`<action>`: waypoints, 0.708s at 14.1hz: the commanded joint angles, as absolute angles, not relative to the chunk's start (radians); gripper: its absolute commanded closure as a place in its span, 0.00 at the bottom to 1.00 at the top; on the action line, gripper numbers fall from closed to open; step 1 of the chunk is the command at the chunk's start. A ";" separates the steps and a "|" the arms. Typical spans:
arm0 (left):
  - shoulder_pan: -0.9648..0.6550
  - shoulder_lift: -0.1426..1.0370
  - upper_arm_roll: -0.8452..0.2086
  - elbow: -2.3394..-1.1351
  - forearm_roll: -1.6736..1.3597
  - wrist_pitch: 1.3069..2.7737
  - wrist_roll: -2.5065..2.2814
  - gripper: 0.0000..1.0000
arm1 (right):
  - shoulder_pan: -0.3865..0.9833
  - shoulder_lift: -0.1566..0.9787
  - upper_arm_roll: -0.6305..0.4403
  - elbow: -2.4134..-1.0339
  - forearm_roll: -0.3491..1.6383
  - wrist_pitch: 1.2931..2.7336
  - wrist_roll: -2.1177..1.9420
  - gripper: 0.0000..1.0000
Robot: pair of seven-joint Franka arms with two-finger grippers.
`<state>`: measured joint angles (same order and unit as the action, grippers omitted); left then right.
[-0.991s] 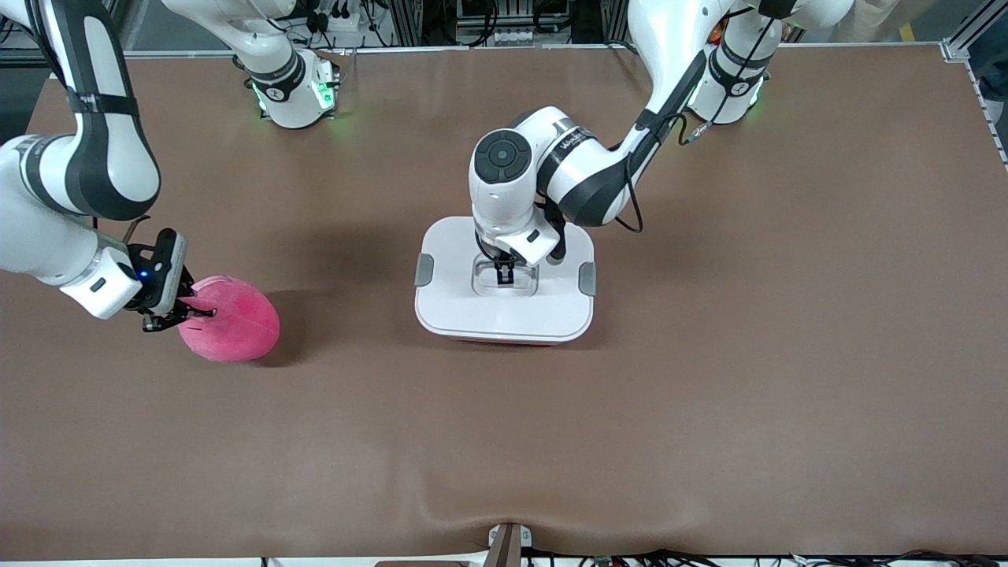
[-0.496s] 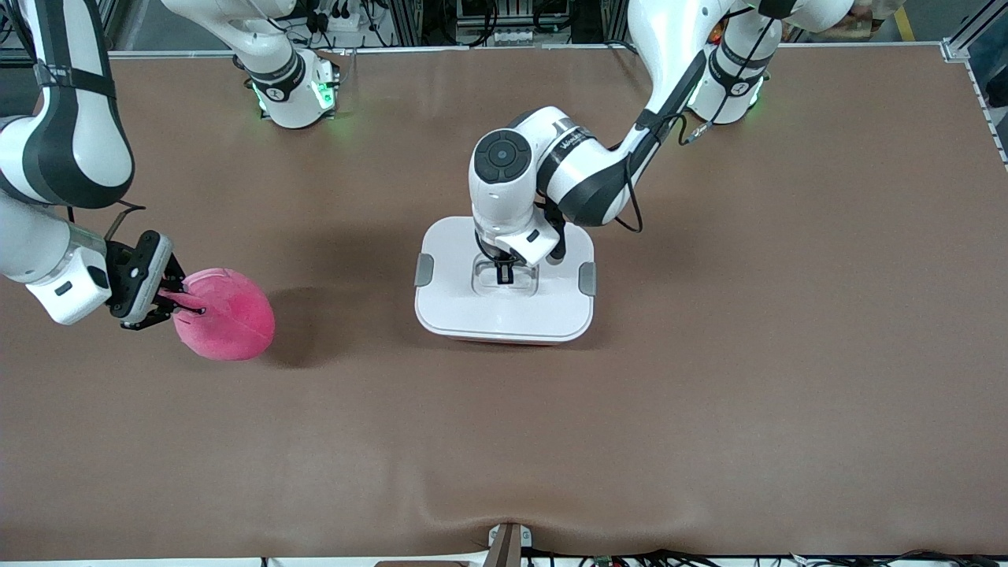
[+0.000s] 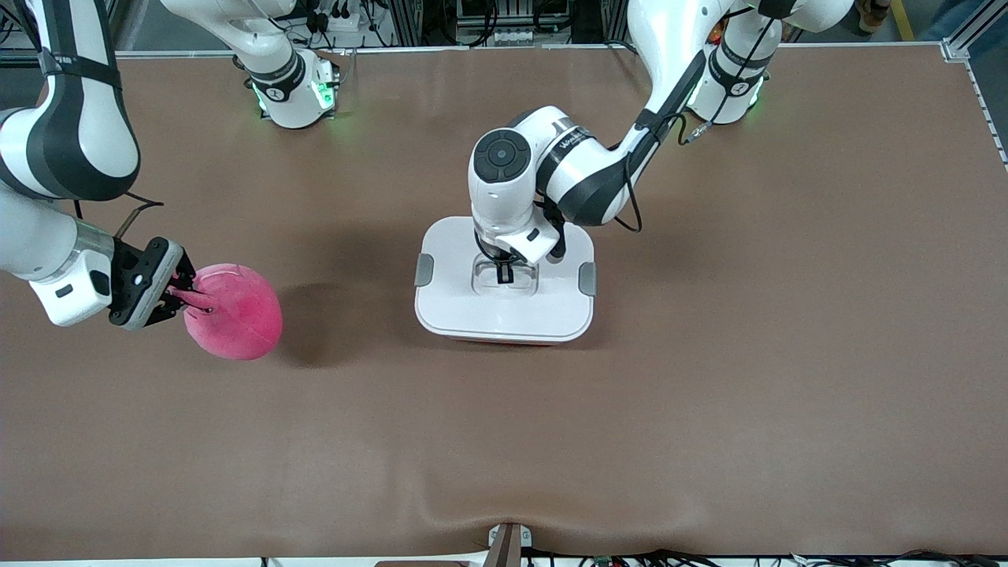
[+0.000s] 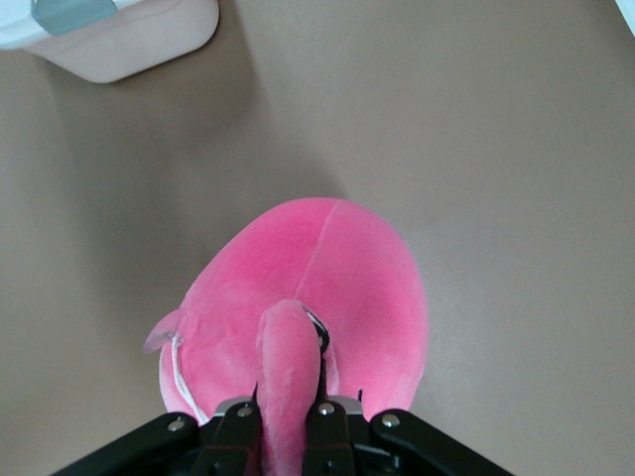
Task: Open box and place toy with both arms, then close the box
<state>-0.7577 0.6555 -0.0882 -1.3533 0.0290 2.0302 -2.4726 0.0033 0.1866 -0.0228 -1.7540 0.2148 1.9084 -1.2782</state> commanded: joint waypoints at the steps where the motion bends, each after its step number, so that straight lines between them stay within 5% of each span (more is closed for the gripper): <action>1: -0.764 0.657 -0.086 -1.342 0.037 2.028 -2.490 0.72 | 0.006 0.176 -0.025 -1.743 0.229 1.884 -1.252 1.00; 10: -0.764 0.655 -0.086 -1.342 0.037 2.028 -2.488 0.85 | 0.008 0.176 -0.025 -1.741 0.229 1.884 -1.252 1.00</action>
